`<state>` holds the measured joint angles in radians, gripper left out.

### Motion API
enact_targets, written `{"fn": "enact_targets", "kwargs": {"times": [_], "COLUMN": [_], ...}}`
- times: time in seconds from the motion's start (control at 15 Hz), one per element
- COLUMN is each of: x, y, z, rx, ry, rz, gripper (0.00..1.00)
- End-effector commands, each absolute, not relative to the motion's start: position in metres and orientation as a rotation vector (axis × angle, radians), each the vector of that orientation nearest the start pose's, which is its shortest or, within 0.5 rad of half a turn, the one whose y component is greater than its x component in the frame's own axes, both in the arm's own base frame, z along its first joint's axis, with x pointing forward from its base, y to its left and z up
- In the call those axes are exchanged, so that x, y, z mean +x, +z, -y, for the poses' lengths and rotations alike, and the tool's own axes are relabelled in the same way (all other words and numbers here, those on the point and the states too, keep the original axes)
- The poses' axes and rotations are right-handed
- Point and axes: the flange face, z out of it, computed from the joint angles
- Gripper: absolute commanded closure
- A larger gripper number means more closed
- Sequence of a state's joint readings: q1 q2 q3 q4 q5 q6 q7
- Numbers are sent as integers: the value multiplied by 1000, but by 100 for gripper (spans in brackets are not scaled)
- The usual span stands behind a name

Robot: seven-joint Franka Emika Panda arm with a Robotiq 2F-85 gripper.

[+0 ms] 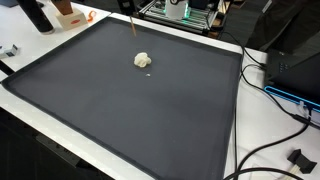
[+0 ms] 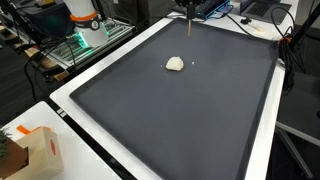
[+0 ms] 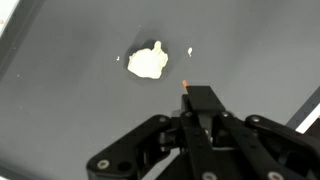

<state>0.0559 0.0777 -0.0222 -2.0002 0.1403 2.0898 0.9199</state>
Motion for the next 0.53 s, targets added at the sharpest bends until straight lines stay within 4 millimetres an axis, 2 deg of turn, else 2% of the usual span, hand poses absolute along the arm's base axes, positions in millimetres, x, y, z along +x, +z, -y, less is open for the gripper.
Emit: {"fn": "enact_targets", "kwargs": {"times": [0.0,0.47], "x": [559,553], "y": [420,389], "z": [-45,-63], "rx": [-2837,-3137], "ry": [-93,-235], "rz": [-1439,-1404], "gripper": [97,97]}}
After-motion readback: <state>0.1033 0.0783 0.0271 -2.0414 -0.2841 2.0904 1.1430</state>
